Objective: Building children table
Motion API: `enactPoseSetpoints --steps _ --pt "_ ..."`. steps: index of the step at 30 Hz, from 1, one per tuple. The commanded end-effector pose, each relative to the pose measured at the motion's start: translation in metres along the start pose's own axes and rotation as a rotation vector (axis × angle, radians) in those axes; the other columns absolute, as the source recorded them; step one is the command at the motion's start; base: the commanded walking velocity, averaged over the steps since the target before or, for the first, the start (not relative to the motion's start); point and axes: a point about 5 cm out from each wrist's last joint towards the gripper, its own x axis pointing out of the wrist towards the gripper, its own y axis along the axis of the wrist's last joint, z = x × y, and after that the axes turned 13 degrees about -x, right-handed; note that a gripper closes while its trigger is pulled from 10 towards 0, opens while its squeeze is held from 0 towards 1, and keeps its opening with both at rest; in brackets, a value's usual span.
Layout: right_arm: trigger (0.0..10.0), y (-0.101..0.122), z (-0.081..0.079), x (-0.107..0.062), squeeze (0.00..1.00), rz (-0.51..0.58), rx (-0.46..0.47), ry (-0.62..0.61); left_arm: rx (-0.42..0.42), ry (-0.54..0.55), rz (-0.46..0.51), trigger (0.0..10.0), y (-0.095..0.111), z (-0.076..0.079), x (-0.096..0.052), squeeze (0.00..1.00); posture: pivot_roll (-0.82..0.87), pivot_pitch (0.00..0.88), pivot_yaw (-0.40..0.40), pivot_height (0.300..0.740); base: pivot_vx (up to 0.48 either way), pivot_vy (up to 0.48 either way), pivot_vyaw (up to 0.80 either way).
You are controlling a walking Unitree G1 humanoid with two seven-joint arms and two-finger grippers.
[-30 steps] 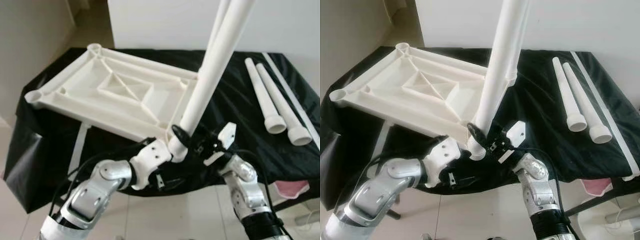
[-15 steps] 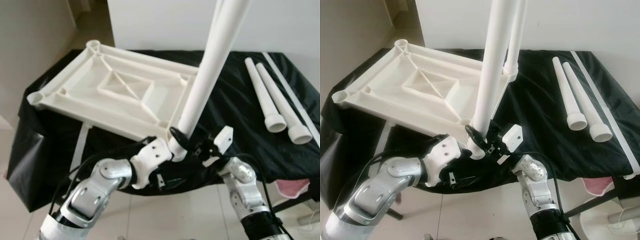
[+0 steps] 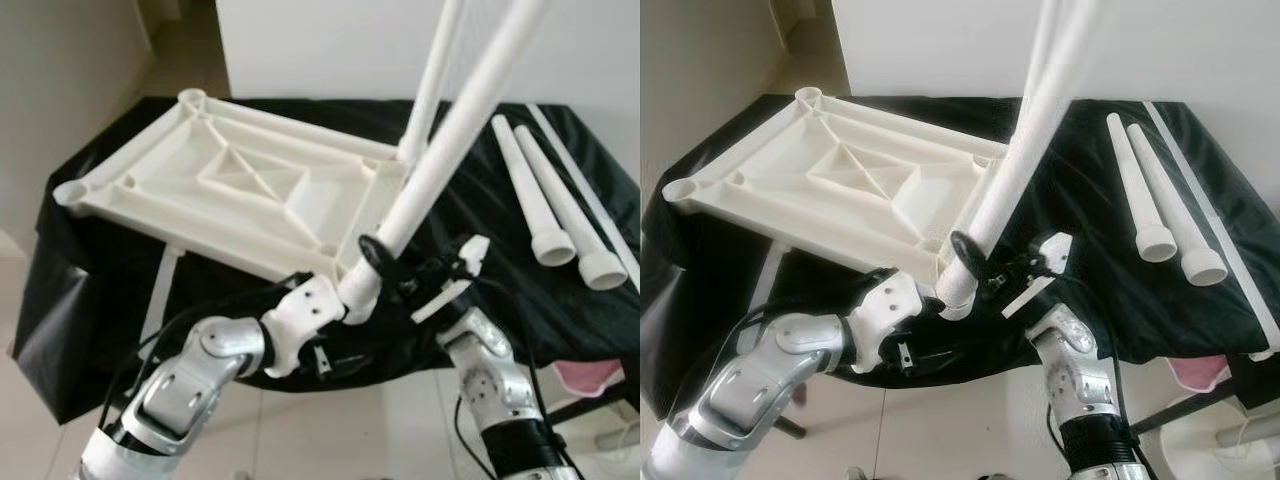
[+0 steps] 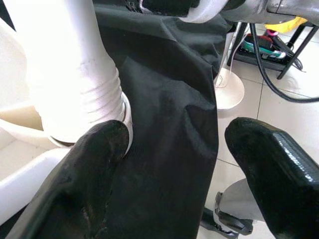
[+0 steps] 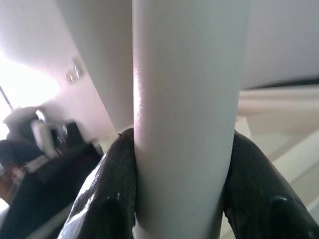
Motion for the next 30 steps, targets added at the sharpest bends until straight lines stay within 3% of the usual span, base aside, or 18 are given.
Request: enactPoseSetpoints --steps 1,9,13,18,30 --pt "10.0 0.007 0.002 0.003 0.00 0.032 0.045 -0.011 0.007 0.013 0.005 10.0 0.002 0.000 0.000 0.00 0.03 0.100 -0.013 0.740 0.000 0.000 0.00" --pt "10.0 0.013 0.002 0.004 0.00 0.061 0.018 0.017 0.008 0.012 0.005 10.0 0.003 0.000 0.000 0.00 0.03 0.098 -0.013 0.740 0.000 0.000 0.00" --pt "10.0 0.020 -0.004 0.002 0.00 0.083 -0.059 0.093 0.008 0.012 0.007 10.0 0.003 0.000 0.000 0.00 0.03 0.099 -0.013 0.740 0.000 0.000 0.00" --pt "10.0 0.011 -0.007 -0.009 0.00 0.003 -0.149 0.163 0.009 0.012 0.008 10.0 0.003 0.000 0.000 0.00 0.03 0.099 -0.012 0.740 0.000 0.000 0.00" --pt "10.0 -0.004 -0.004 -0.019 0.00 -0.110 -0.235 0.200 0.008 0.009 0.007 10.0 0.003 0.001 -0.001 0.00 0.02 0.103 -0.010 0.740 0.000 0.000 0.00"
